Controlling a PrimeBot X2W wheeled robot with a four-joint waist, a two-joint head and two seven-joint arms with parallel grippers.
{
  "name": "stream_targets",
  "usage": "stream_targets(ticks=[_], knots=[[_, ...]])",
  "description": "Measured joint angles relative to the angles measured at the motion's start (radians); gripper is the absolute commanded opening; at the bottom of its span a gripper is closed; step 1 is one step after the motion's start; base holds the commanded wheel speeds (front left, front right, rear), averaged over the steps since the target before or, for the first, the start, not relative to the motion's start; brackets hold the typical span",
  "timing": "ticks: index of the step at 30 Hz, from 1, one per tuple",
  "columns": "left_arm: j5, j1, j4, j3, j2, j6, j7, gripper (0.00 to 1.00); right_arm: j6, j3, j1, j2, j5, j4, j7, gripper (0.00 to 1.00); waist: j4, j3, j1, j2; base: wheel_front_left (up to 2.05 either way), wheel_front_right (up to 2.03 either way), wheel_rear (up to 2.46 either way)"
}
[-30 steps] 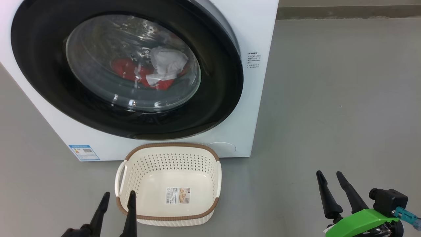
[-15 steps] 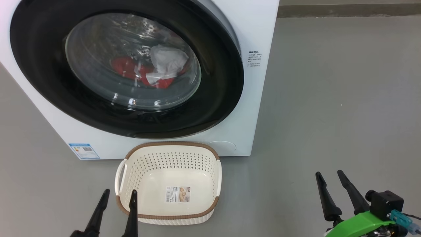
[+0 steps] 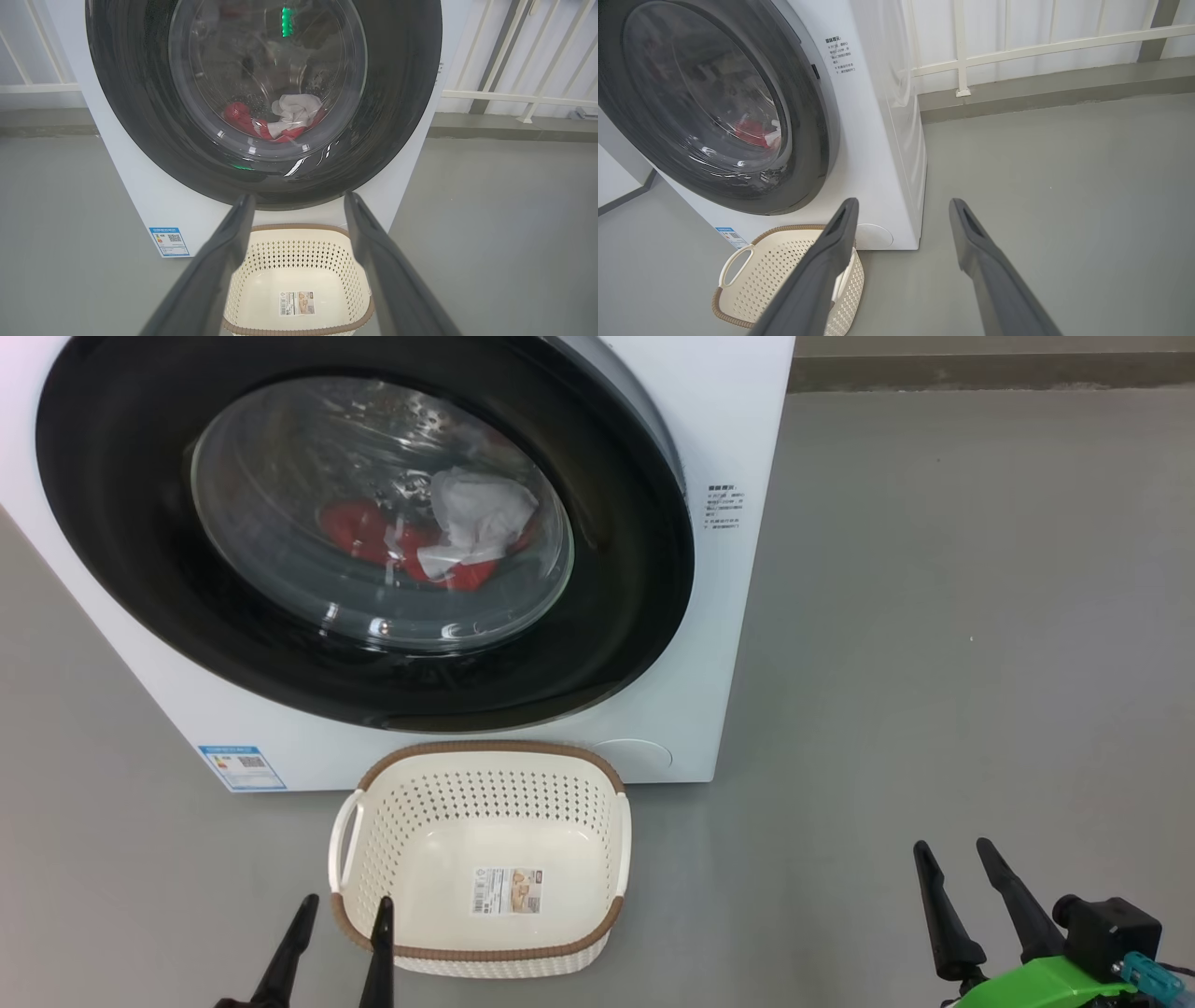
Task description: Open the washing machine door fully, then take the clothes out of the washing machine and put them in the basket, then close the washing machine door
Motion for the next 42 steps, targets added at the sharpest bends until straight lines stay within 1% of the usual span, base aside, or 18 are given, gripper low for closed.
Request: stream_targets(ticks=[6, 10, 11, 26, 27, 28, 29, 30, 31, 35, 42], knots=[[-0.005, 0.000, 0.011, 0.001, 0.000, 0.000, 0.000, 1.00, 0.000, -0.021, 0.019, 0.007, -0.002, 0.007, 0.000, 1.00, 0.000, -0.002, 0.0000, 0.0000, 0.00, 0.00, 0.00], [-0.005, 0.000, 0.013, 0.002, 0.000, -0.001, 0.000, 1.00, 0.000, -0.022, 0.019, 0.010, -0.022, 0.017, 0.000, 1.00, -0.001, -0.003, 0.0000, 0.0000, 0.00, 0.00, 0.00], [-0.006, 0.000, 0.013, 0.003, 0.000, -0.007, 0.000, 1.00, 0.000, -0.022, 0.019, 0.010, -0.029, 0.017, 0.000, 1.00, -0.002, -0.004, 0.0000, 0.0000, 0.00, 0.00, 0.00], [-0.013, 0.000, 0.012, 0.003, 0.000, -0.008, 0.000, 1.00, 0.000, -0.021, 0.018, 0.012, -0.033, 0.021, 0.000, 1.00, 0.002, -0.003, 0.0000, 0.0000, 0.00, 0.00, 0.00], [-0.014, 0.000, 0.012, 0.003, 0.000, -0.008, 0.000, 1.00, 0.000, -0.018, 0.018, 0.011, -0.033, 0.021, 0.000, 0.87, 0.003, -0.004, 0.0000, 0.0000, 0.00, 0.00, 0.00], [-0.014, 0.000, 0.012, 0.003, 0.000, -0.008, 0.000, 1.00, 0.000, -0.013, 0.018, 0.012, -0.032, 0.021, 0.000, 0.49, 0.004, -0.004, 0.0000, 0.0000, 0.00, 0.00, 0.00], [-0.014, 0.000, 0.012, 0.002, 0.000, -0.008, 0.000, 1.00, 0.000, -0.006, 0.017, 0.012, -0.030, 0.021, 0.000, 0.39, 0.005, -0.003, 0.0000, 0.0000, 0.00, 0.00, 0.00], [-0.014, 0.000, 0.011, 0.002, 0.000, -0.008, 0.000, 1.00, 0.000, 0.005, 0.016, 0.011, -0.023, 0.021, 0.000, 0.15, 0.006, -0.003, 0.0000, 0.0000, 0.00, 0.00, 0.00], [-0.014, 0.000, 0.011, 0.001, 0.000, -0.008, 0.000, 1.00, 0.000, 0.016, 0.014, 0.012, -0.016, 0.021, 0.000, 0.00, 0.007, -0.002, 0.0000, 0.0000, 0.00, 0.00, 0.00], [-0.015, -0.001, 0.007, -0.005, 0.000, -0.008, 0.000, 1.00, 0.000, 0.049, -0.032, 0.014, 0.061, 0.012, 0.000, 0.00, 0.011, 0.003, 0.0000, 0.0000, 0.00, 0.00, 0.00], [-0.032, -0.006, 0.002, -0.026, 0.000, -0.007, 0.000, 1.00, 0.000, 0.065, -0.174, 0.013, 0.244, -0.026, -0.002, 0.00, 0.030, 0.025, 0.0000, 0.0000, 0.00, 0.00, 0.00]])
